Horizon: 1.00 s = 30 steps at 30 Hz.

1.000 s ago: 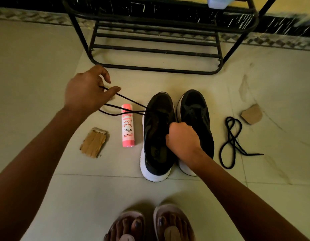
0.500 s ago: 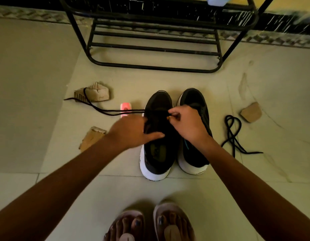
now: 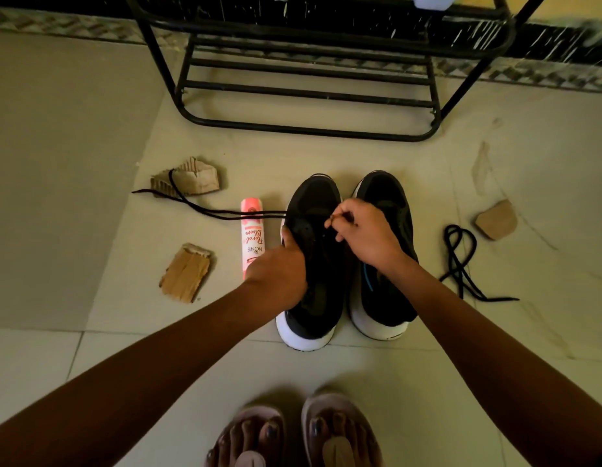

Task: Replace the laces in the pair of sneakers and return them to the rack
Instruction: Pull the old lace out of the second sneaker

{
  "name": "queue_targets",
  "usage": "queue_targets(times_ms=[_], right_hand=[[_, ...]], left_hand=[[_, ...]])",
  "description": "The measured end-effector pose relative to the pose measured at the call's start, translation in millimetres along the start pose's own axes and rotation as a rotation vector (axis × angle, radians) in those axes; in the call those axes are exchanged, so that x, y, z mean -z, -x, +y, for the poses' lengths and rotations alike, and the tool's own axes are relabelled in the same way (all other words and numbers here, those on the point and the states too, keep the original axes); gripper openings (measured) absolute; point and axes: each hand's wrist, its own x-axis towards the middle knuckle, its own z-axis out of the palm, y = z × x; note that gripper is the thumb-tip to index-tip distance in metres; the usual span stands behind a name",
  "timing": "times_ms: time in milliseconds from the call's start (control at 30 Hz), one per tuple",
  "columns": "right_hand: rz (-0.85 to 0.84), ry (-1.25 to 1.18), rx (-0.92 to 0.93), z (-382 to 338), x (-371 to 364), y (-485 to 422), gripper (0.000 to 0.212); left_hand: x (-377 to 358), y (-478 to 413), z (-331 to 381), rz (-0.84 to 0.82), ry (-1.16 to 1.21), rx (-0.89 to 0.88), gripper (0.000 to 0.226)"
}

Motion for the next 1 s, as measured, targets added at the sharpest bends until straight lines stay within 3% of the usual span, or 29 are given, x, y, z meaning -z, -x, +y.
queue_targets(times_ms=[233,367,433,500,600,700,800,900,967,1000], right_hand=[[-0.097,-0.199,-0.046,-2,11,-1,0.028],[-0.039,-0.457,-0.081,-4,17,0,0.032],[-0.019,-0.473,-0.093,-3,24,-2,0.033],[-0.003,-0.362,-0.045,-2,32,0,0.035],[0.064,0.08,0.124,-4,39,7,0.035],[0.276,0.256,0.229,-4,48,10,0.027],[0.404,-0.182,0.084,-2,63,6,0.025],[0.26,-0.73,-0.129,-7,67,7,0.018],[0.242,-0.773,-0.186,-5,62,9,0.011],[0.288,-0.679,-0.171,-3,59,10,0.01]], left_hand=[[3,1,6,-0.06,0.005,0.034,0.088],[5,2,6,-0.061,-0.001,0.027,0.084],[4,3,4,-0.05,0.011,0.013,0.081],[5,3,4,-0.042,0.021,0.001,0.081],[6,4,4,-0.059,-0.013,-0.003,0.083],[7,4,5,-0.065,-0.009,0.005,0.082],[7,4,4,-0.073,-0.01,0.011,0.081],[8,4,5,-0.078,-0.027,-0.001,0.077],[9,4,5,-0.069,-0.033,-0.01,0.075],[9,4,5,-0.066,-0.04,-0.013,0.076]])
